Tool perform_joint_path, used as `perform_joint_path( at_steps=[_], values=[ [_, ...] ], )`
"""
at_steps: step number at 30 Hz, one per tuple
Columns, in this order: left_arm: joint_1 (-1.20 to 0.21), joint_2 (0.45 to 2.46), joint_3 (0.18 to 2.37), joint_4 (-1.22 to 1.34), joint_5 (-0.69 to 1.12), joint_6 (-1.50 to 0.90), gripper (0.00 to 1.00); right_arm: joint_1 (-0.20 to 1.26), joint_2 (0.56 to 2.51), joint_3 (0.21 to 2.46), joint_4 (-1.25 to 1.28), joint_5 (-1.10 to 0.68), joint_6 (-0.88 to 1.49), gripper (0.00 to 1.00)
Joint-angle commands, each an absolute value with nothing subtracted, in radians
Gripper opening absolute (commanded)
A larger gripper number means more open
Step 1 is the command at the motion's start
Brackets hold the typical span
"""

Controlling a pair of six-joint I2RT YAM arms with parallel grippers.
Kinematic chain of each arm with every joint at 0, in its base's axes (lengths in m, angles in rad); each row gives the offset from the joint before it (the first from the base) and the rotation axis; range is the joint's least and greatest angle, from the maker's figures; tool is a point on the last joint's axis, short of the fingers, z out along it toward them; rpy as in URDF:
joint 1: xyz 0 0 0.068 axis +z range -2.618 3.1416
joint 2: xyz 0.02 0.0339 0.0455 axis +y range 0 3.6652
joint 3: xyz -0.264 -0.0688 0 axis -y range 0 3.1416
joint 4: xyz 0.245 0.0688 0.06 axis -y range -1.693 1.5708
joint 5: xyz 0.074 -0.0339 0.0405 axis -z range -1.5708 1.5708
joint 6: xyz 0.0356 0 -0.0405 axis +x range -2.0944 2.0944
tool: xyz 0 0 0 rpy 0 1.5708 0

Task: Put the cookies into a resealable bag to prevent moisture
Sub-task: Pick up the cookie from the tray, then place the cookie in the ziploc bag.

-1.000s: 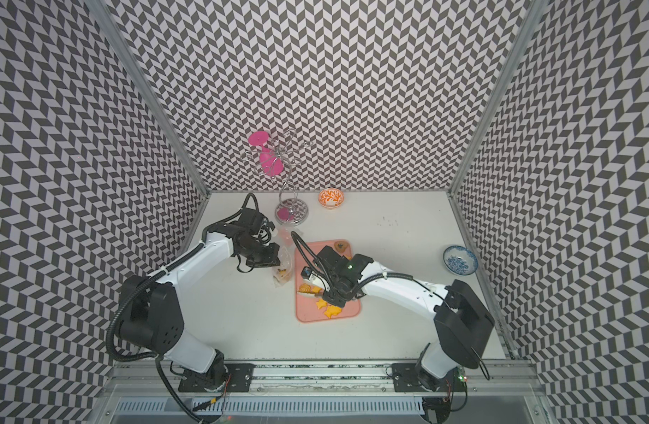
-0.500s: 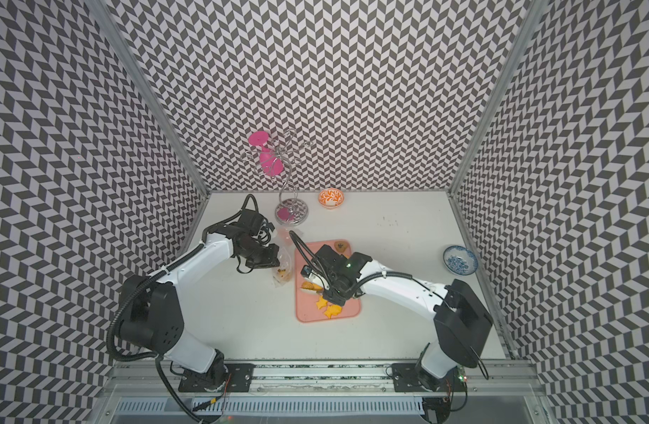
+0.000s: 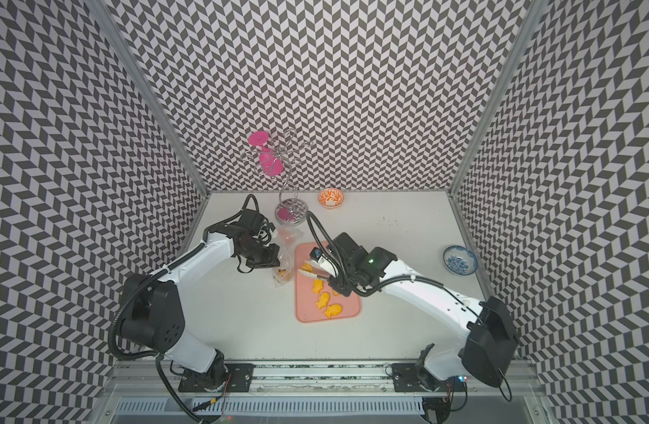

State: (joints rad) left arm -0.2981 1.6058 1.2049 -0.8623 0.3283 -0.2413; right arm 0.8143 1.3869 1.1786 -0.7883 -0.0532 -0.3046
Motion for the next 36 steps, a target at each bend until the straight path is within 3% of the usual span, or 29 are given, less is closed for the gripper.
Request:
perform_joint_path(
  at_steps=[1, 15, 36],
  values=[
    [-0.293, 1.617, 1.241, -0.864, 0.339, -0.23, 0.0, 0.785, 1.314, 1.206, -0.674, -0.159, -0.255, 0.33],
    [-0.293, 1.584, 1.253, -0.877, 0.394, -0.241, 0.0, 0.774, 1.396, 1.236, -0.528, -0.324, -0.224, 0.34],
    [-0.287, 1.565, 1.253, -0.885, 0.451, -0.244, 0.0, 0.746, 1.392, 1.211, -0.527, -0.352, -0.218, 0.43]
  ],
)
